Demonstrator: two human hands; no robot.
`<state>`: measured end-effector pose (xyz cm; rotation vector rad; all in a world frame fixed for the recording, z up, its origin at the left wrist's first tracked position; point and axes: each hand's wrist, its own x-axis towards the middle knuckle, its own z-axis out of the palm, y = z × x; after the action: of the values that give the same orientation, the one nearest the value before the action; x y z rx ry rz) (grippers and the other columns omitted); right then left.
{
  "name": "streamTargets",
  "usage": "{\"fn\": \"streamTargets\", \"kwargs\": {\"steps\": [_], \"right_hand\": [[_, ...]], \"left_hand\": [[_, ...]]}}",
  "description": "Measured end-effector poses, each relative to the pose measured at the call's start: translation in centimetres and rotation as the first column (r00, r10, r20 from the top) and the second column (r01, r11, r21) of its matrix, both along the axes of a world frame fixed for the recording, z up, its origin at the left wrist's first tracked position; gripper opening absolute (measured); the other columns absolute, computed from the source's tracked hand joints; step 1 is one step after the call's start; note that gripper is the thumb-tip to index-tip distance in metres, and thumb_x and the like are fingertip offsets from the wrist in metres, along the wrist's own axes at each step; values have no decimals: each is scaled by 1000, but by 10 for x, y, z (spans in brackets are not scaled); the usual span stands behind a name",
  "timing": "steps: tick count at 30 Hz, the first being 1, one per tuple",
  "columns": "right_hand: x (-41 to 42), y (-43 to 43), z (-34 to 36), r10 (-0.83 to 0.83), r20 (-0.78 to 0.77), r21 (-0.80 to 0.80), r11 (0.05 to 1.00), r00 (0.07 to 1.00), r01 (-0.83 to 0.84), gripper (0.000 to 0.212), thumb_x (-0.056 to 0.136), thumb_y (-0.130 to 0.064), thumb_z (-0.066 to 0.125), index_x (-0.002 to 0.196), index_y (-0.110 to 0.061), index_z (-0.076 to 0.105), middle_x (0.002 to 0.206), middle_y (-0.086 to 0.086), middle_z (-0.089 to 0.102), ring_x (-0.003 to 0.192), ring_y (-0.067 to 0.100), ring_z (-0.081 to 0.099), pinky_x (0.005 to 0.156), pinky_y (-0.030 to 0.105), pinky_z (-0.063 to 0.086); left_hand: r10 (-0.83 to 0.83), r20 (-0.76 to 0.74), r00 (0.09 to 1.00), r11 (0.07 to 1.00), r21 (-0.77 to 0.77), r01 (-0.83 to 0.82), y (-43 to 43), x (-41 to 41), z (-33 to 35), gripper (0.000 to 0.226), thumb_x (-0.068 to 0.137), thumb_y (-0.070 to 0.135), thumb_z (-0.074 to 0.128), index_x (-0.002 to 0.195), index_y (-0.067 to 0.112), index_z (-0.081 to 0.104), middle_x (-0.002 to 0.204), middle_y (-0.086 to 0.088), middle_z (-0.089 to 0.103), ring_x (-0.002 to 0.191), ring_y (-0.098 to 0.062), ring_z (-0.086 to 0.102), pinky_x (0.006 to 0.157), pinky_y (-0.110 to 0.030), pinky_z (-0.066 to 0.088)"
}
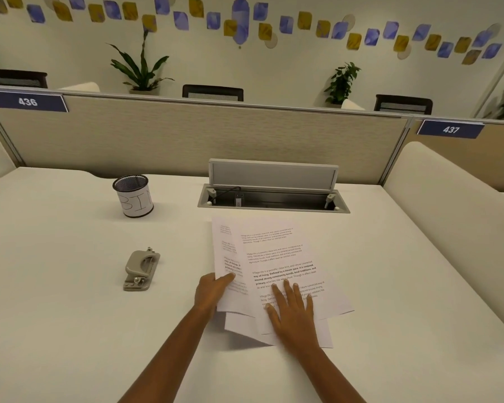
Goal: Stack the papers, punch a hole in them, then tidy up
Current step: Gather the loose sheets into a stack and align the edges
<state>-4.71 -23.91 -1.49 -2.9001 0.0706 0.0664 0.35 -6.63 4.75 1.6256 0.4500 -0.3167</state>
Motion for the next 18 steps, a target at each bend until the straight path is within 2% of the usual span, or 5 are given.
{"fn": "streamTargets", "kwargs": {"steps": [4, 8, 11, 13, 18], "right_hand": [[-5, 9, 1, 26, -58, 31, 999, 998, -24, 55, 94, -51, 23, 145, -33, 10, 158, 1, -2, 146, 20, -4, 117, 44, -5], [-15, 21, 10, 21, 115, -3, 1000, 993, -21, 54, 95, -51, 16, 139, -27, 35, 154, 10, 22, 142, 26, 23, 115, 45, 19], [-21, 20, 9, 109, -48, 142, 985, 993, -101, 52, 95, -49, 25, 144, -31, 19, 158, 1, 5, 146, 17, 3, 118, 38, 2], [-18, 11, 14, 112, 8, 252, 961, 994, -110, 49, 95, -44, 32, 141, -27, 28, 155, -2, 20, 143, 12, 14, 117, 30, 8], [-8, -37, 40, -254, 182, 486, 863, 950, 137, 35, 91, -17, 54, 123, -3, 54, 130, 16, 55, 126, 26, 46, 108, 32, 29]], "left_hand": [[-26, -19, 999, 999, -20, 26, 0, -1, -6, 36, 77, 3, 67, 112, -2, 60, 117, -22, 64, 101, -38, 63, 95, -49, 49], [-45, -22, 999, 998, -43, 44, -3, -3, -11, 34, 72, -6, 68, 105, -3, 61, 114, -25, 65, 98, -38, 63, 92, -50, 51], [-64, -6, 998, 998, -13, 64, -4, -3, -14, 40, 71, -9, 66, 110, -2, 59, 116, -23, 64, 102, -39, 61, 94, -52, 49], [-71, 6, 997, 997, 2, 71, -4, -3, -15, 43, 71, -12, 64, 113, -3, 57, 118, -23, 63, 103, -39, 61, 95, -51, 48], [-75, -19, 997, 993, -96, 72, 5, -6, -16, 42, 77, -14, 58, 117, -2, 53, 121, -23, 59, 96, -35, 58, 88, -45, 49]]}}
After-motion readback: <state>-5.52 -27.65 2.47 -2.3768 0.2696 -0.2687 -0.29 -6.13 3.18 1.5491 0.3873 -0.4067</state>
